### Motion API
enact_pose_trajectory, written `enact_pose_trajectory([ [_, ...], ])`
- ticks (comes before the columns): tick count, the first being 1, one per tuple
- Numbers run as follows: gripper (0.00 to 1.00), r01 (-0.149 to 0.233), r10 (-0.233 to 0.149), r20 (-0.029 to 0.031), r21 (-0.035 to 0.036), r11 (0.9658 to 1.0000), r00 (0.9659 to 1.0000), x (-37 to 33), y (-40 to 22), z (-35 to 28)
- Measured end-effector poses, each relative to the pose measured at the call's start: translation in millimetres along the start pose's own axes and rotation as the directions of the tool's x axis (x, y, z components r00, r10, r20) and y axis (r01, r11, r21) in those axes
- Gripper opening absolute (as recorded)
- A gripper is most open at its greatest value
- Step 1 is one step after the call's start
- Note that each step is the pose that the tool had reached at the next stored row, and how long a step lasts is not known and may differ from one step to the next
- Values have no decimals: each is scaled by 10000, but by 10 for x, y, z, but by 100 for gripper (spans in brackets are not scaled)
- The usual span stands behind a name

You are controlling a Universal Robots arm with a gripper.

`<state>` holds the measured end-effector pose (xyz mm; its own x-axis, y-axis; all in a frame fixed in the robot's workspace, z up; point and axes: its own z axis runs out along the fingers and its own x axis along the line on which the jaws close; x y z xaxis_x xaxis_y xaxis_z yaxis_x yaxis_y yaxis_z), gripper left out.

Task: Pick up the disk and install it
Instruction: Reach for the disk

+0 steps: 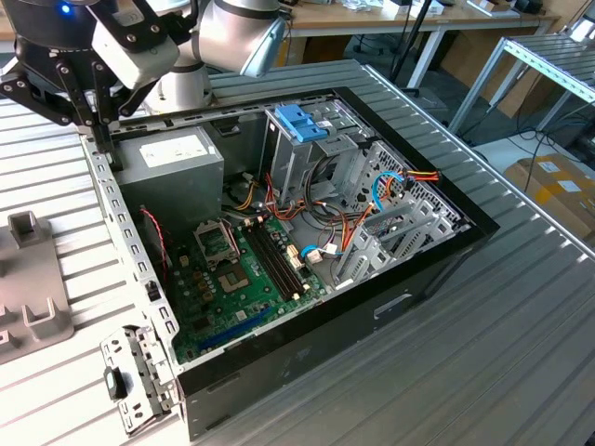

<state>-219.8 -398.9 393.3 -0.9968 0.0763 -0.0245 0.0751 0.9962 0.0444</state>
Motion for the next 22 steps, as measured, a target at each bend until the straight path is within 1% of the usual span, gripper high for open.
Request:
enact_pose_trajectory([
  [22, 11, 0, 0, 1, 0, 10000, 10000, 68, -5, -2],
])
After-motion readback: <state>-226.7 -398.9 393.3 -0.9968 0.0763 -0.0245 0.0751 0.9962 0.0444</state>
